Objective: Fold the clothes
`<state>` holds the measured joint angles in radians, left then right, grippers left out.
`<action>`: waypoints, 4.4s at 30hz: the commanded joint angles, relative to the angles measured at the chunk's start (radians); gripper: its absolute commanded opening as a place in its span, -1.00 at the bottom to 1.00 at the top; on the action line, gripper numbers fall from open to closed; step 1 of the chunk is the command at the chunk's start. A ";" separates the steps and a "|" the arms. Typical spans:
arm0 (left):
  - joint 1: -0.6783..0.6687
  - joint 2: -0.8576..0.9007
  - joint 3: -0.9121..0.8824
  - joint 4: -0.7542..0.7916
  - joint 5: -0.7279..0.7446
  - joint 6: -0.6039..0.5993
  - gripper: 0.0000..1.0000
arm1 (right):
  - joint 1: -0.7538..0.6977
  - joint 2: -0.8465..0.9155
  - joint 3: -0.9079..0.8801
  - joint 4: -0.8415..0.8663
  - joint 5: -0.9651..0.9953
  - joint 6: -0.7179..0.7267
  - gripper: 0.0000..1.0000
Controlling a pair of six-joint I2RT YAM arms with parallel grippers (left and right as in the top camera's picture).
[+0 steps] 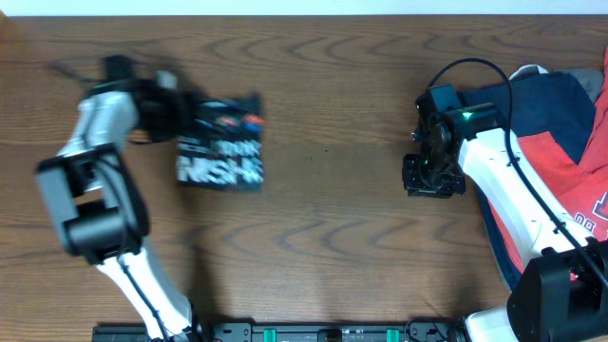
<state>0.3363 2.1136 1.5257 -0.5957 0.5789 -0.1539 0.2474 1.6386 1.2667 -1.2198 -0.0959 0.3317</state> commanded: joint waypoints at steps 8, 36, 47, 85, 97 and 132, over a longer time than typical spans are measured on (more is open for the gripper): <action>0.393 0.011 0.019 0.180 0.009 -0.260 -0.88 | -0.006 -0.013 0.000 0.019 0.021 -0.011 -0.47; 0.220 -0.270 0.018 0.022 -0.049 -0.116 0.96 | -0.006 -0.012 0.000 0.300 -0.116 -0.011 0.81; -0.346 -0.245 0.016 -0.256 -0.257 -0.006 0.95 | -0.087 -0.012 0.001 0.394 -0.118 -0.034 0.98; -0.635 -1.750 -0.737 -0.278 -0.441 0.045 0.96 | -0.161 -1.178 -0.467 0.284 0.193 0.020 0.98; -0.635 -1.861 -0.737 -0.286 -0.441 0.045 0.96 | -0.161 -1.241 -0.467 0.281 0.193 0.020 0.98; -0.635 -1.861 -0.737 -0.286 -0.441 0.045 0.96 | -0.071 -1.633 -0.998 0.815 0.148 -0.262 0.99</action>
<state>-0.2966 0.2562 0.7910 -0.8856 0.1493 -0.1257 0.1638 0.0154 0.3134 -0.4290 0.0631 0.1368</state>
